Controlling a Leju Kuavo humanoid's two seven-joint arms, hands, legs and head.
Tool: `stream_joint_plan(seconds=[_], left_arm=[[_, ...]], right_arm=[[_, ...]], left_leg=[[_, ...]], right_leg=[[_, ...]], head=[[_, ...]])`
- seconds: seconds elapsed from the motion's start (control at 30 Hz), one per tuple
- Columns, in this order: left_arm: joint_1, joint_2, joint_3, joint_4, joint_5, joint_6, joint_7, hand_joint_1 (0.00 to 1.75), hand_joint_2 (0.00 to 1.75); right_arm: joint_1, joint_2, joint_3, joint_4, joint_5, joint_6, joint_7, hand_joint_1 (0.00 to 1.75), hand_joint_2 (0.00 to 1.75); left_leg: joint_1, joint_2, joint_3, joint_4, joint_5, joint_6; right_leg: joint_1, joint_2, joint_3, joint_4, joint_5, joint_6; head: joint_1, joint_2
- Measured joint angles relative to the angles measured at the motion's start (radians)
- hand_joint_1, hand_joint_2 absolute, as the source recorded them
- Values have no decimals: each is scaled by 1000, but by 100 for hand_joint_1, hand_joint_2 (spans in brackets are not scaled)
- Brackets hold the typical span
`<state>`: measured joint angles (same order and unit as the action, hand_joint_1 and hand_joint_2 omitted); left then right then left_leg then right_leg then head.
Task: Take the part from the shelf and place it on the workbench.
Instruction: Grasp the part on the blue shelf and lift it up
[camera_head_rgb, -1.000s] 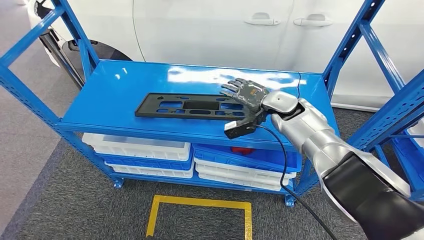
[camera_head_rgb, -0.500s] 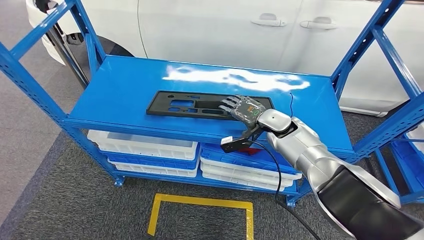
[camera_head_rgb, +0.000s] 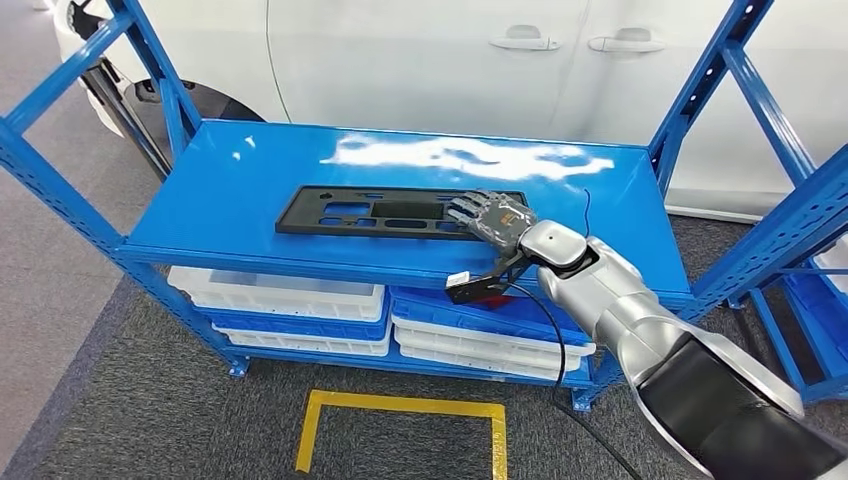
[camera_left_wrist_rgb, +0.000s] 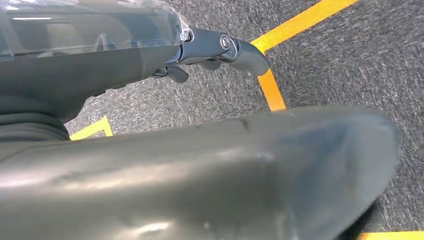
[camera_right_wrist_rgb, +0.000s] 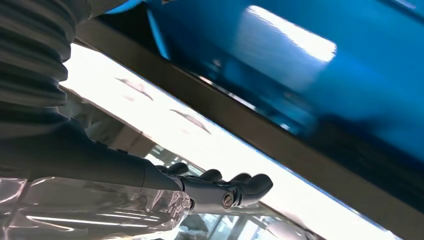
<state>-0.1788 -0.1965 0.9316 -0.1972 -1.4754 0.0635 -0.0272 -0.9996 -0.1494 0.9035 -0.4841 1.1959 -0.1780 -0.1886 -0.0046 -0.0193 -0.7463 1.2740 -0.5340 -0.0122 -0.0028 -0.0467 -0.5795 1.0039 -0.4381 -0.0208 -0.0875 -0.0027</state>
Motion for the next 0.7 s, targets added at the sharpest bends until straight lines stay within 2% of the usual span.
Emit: stream_joint_plan(seconds=[0.03, 0.07, 0.1, 0.17, 0.2, 0.23, 0.3, 0.37, 0.4, 0.43, 0.5, 0.53, 0.57, 0.6, 0.67, 0.7], left_arm=[[0, 0, 0, 0, 0, 0, 0, 0, 0], [0, 0, 0, 0, 0, 0, -1, 0, 0], [0, 0, 0, 0, 0, 0, -1, 0, 0], [-2, 0, 0, 0, 0, 0, -2, 0, 0], [-2, 0, 0, 0, -1, 0, -2, 0, 0], [-1, 0, 0, 0, -1, 0, -3, 0, 0], [0, -1, 0, 0, -1, -1, -4, 0, 0], [-2, -1, 0, 0, -1, -1, -6, 0, 0], [-4, -1, 0, 0, -1, -1, -7, 0, 0], [-5, -1, 0, 0, -1, -1, -7, 0, 0], [-6, -2, 0, 0, -1, -1, -8, 0, 0], [-5, -2, 0, 0, -1, -1, -8, 0, 0], [-4, -2, 0, 0, 0, -1, -8, 0, 0], [-3, -2, 0, 0, 0, -1, -8, 0, 0], [-3, -2, 0, 0, 1, 0, -9, 0, 0], [-3, -3, 0, 0, 2, 0, -10, 0, 0]], right_arm=[[1, -5, 0, 0, 3, 0, 5, 0, 175], [1, -9, 0, 0, 6, 0, 10, 34, 175], [0, -11, 0, 0, 7, 0, 12, 76, 175], [-3, -12, 0, 0, 9, 1, 15, 162, 175], [-6, -12, 0, 0, 9, 0, 15, 168, 175], [-9, -12, 0, -1, 10, 0, 15, 165, 175], [-13, -12, 0, -2, 12, 0, 15, 158, 175], [-14, -10, 0, -2, 15, -1, 15, 161, 175], [-15, -7, 0, -2, 16, -1, 15, 161, 175], [-16, -4, 0, -1, 17, -2, 15, 161, 175], [-17, 2, 0, 0, 18, -6, 15, 161, 175], [-17, 3, 0, 1, 19, -9, 15, 161, 175], [-18, 4, 0, 1, 20, -12, 15, 162, 175], [-21, 4, 0, 1, 21, -15, 15, 163, 175], [-29, 4, -1, 1, 24, -16, 14, 164, 175], [-34, 5, -2, 1, 25, -17, 14, 165, 175]], left_leg=[[1, 1, -16, 32, -5, -2], [2, 1, -12, 24, 9, -3], [4, 1, 12, -25, 40, -4], [8, -6, 83, -168, 102, -3], [9, -10, 107, -217, 119, 2], [8, -14, 118, -243, 126, 9], [5, -15, 117, -249, 128, 27], [5, -16, 120, -255, 132, 39], [7, -17, 121, -257, 134, 45], [7, -18, 121, -258, 135, 48], [6, -18, 120, -258, 135, 51], [5, -18, 120, -257, 135, 52], [5, -19, 121, -257, 134, 52], [4, -19, 124, -257, 134, 52], [2, -20, 127, -256, 132, 50], [1, -19, 126, -256, 132, 47]], right_leg=[[0, 0, 0, 0, 0, 0], [-1, 0, 1, 1, -1, 1], [-2, 1, 2, 2, -2, 2], [-2, 4, 3, 7, -6, 10], [0, 6, 2, 11, -8, 15], [1, 8, 0, 14, -9, 20], [0, 9, -1, 14, -9, 32], [-5, 11, -10, 32, -26, 40], [-6, 15, -26, 68, -49, 42], [-9, 21, -51, 126, -80, 44], [-10, 30, -115, 266, -137, 46], [-10, 32, -135, 308, -144, 46], [-10, 32, -136, 310, -131, 45], [-10, 32, -117, 270, -100, 42], [-6, 23, -47, 126, -30, 32], [-3, 16, -18, 65, -12, 28]], head=[[0, 0], [0, 0], [0, 0], [0, 0], [0, 0], [0, 0], [0, 0], [0, 0], [0, 0], [0, 0], [0, 0], [0, 0], [0, 0], [0, 0], [0, 0], [0, 0]])
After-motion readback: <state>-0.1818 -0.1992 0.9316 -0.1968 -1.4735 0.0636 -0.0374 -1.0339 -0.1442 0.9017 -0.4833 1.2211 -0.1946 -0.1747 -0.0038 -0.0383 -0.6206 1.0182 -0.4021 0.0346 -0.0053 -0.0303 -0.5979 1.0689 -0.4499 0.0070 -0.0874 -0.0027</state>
